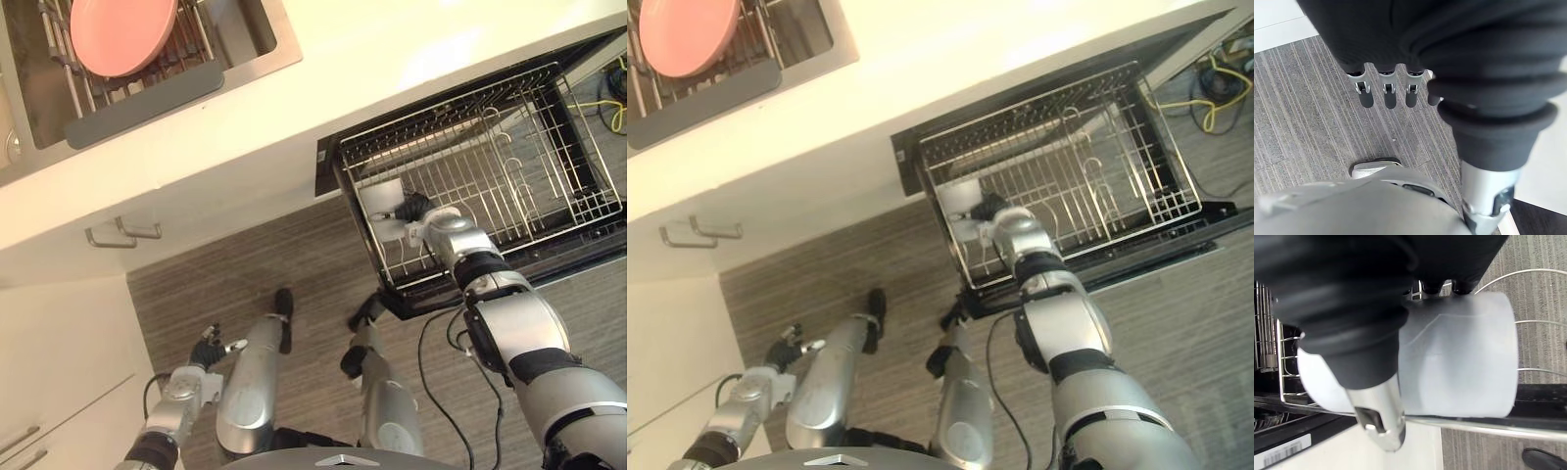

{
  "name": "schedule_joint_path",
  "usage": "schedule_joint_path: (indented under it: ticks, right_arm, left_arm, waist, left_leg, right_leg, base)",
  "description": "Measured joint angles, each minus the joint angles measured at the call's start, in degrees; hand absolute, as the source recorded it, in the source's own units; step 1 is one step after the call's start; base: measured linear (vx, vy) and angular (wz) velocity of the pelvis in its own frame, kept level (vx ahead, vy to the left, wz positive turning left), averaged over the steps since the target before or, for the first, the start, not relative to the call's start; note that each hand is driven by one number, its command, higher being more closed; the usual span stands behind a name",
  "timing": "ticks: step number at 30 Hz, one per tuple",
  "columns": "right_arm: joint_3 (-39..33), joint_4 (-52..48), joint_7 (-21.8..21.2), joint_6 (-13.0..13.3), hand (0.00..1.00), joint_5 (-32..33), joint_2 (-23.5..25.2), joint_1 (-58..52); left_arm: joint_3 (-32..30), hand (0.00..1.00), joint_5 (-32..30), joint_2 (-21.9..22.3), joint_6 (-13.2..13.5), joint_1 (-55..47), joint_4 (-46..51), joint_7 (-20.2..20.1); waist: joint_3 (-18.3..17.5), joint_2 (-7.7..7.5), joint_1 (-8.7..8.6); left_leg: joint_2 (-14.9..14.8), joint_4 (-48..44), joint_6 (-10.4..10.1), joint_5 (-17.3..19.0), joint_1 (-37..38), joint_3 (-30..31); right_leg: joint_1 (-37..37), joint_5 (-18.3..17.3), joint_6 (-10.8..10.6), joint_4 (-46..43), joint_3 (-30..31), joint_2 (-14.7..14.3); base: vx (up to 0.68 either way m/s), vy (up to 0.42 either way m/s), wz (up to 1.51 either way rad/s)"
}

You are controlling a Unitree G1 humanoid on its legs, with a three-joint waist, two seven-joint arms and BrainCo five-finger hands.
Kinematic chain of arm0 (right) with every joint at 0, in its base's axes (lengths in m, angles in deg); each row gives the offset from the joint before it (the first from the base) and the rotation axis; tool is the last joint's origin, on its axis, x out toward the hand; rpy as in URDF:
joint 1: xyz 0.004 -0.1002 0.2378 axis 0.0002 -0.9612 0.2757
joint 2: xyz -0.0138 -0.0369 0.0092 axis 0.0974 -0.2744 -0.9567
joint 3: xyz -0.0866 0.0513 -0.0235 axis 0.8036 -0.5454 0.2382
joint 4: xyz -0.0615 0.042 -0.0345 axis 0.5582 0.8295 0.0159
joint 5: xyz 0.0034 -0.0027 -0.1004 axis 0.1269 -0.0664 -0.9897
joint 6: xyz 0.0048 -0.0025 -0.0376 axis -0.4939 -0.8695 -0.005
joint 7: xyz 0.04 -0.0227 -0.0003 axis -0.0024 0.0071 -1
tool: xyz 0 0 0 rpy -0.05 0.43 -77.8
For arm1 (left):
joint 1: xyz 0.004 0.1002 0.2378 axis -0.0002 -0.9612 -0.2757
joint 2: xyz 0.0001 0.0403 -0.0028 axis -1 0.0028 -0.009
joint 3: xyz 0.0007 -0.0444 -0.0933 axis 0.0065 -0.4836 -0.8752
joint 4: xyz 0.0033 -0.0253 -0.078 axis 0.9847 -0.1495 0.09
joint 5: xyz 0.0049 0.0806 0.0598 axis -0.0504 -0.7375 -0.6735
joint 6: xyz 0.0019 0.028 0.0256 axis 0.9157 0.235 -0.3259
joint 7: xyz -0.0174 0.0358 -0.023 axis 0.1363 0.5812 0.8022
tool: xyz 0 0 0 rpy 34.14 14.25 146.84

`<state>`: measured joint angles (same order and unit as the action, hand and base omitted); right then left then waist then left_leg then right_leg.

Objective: Walk over to the sink, pick up the cup, carry it to the dishwasher, place the cup inside the dishwasher, then close the dishwasher door

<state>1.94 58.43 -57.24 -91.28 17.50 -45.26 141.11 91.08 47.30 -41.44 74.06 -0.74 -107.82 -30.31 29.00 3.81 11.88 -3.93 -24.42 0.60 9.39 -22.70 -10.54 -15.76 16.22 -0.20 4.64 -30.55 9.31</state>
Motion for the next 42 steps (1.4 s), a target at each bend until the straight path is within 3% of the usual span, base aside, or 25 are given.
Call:
schedule_joint_path:
  ticks: [5, 14, 18, 21, 23, 25, 28, 33, 36, 39, 42]
  right_arm:
    - [0.45, -0.06, -0.29, 2.01, 0.0, 0.02, -0.07, 1.25]
    - [1.64, -1.09, 0.59, 2.22, 0.0, 0.0, -0.23, 0.83]
    - [-0.29, -10.1, 3.56, 4.15, 0.0, 0.74, -0.84, -2.63]
    - [-2.15, -19.4, 4.77, 5.7, 0.0, 2.8, -1.14, -9.05]
    - [-3.81, -23.93, 5.9, 6.15, 0.0, 4.03, -1.01, -14.02]
    - [-6.96, -30.01, 6.62, 6.52, 0.0, 5.41, -0.58, -21.96]
    - [-11.11, -36.61, 6.57, 7.63, 0.0, 7.26, -0.1, -29.84]
    - [-20.19, -43.26, 9.14, 10.39, 0.0, 6.73, 1.73, -40.19]
    - [-27.33, -43.08, 14.73, 11.2, 0.0, 6.45, 2.74, -44.9]
    - [-37.16, -36.09, 22.21, 9.71, 0.0, 5.64, 4.61, -49.64]
    - [-43.49, -22.93, 22.71, 8.38, 0.0, 5.72, 7.28, -55.05]
  left_arm:
    - [0.64, 0.0, 0.4, -0.1, 0.05, 0.0, -0.14, 0.03]
    - [0.63, 0.0, 0.3, -0.16, 1.12, -0.12, -0.55, 0.02]
    - [-0.15, 0.0, 0.26, -0.16, 1.24, -0.19, -0.55, 0.02]
    - [-2.27, 0.0, 0.29, -0.1, 1.72, -1.78, -0.69, 0.85]
    - [-4.2, 0.0, 0.29, -0.18, 1.73, -1.8, -2.78, 1.3]
    - [-7.0, 0.0, 0.26, -0.18, 1.74, -1.98, -5.75, 1.97]
    - [-9.28, 0.0, 0.18, 0.48, 1.89, -3.09, -7.76, 2.48]
    - [-15.01, 0.0, -0.9, 3.79, 2.51, -5.1, -10.64, 3.75]
    - [-17.89, 0.0, -1.17, 5.31, 2.57, -7.05, -12.69, 4.92]
    - [-19.9, 0.0, -1.99, 6.1, 2.69, -8.57, -14.63, 5.6]
    - [-21.88, 0.0, -2.03, 6.8, 1.92, -9.11, -16.63, 6.32]
  waist:
    - [0.05, 0.4, -0.07]
    - [0.02, 0.42, -1.1]
    - [-0.07, 0.09, -2.03]
    - [-1.67, -2.08, -2.97]
    - [-3.34, -4.4, -3.9]
    - [-5.9, -6.98, -5.49]
    - [-10.4, -8.76, -6.76]
    - [-16.6, -8.6, -9.18]
    - [-19.33, -8.16, -10.3]
    - [-20.99, -7.69, -11.31]
    - [-22.2, -6.97, -11.94]
  left_leg:
    - [0.18, 1.12, -0.05, -0.59, 0.67, -0.4]
    - [-0.35, 1.61, -0.66, -0.91, 3.15, -0.44]
    - [-0.74, 1.54, -0.73, -0.43, 4.66, -0.84]
    - [-1.21, 1.54, -0.86, 0.31, 6.04, -2.19]
    - [-1.62, 1.57, -1.08, 0.74, 6.66, -2.6]
    - [-2.31, 1.64, -1.6, 1.55, 8.56, -2.83]
    - [-2.58, 2.82, -1.79, 2.04, 10.56, -4.24]
    - [-2.51, 5.91, -2.27, 2.15, 15.36, -5.73]
    - [-2.39, 7.93, -2.63, 2.16, 18.56, -6.88]
    - [-2.07, 9.98, -2.94, 1.98, 21.7, -7.35]
    - [-1.7, 12.47, -3.2, 1.74, 25.07, -8.32]
  right_leg:
    - [0.12, -0.26, 0.36, 0.0, 0.09, 0.3]
    - [2.11, -0.11, 0.5, 0.01, 0.29, -0.41]
    - [3.52, -0.83, -0.24, 0.03, 0.98, -0.7]
    - [4.04, -1.13, -0.6, 0.04, 1.98, -0.99]
    - [4.29, -1.42, -0.88, 0.04, 2.66, -1.16]
    - [5.94, -1.58, -1.11, 0.04, 3.19, -1.76]
    - [6.53, -1.98, -1.65, 0.06, 4.73, -2.0]
    - [9.1, -3.54, -2.52, 0.42, 6.04, -2.21]
    - [10.72, -4.57, -2.39, 0.44, 6.77, -2.35]
    - [12.59, -5.01, -2.51, 0.44, 7.18, -2.44]
    - [14.36, -5.13, -2.66, 0.44, 7.82, -2.52]
  base:
    - [-0.03, -0.004, -0.02]
    - [0.0, -0.012, 0.0]
    - [-0.01, -0.031, -0.06]
    - [0.03, -0.027, -0.23]
    - [0.08, -0.027, -0.15]
    - [0.12, -0.033, -0.14]
    - [0.12, -0.013, -0.23]
    - [0.08, 0.008, -0.15]
    - [0.06, 0.001, -0.14]
    - [0.06, 0.01, -0.07]
    - [0.08, 0.024, -0.14]
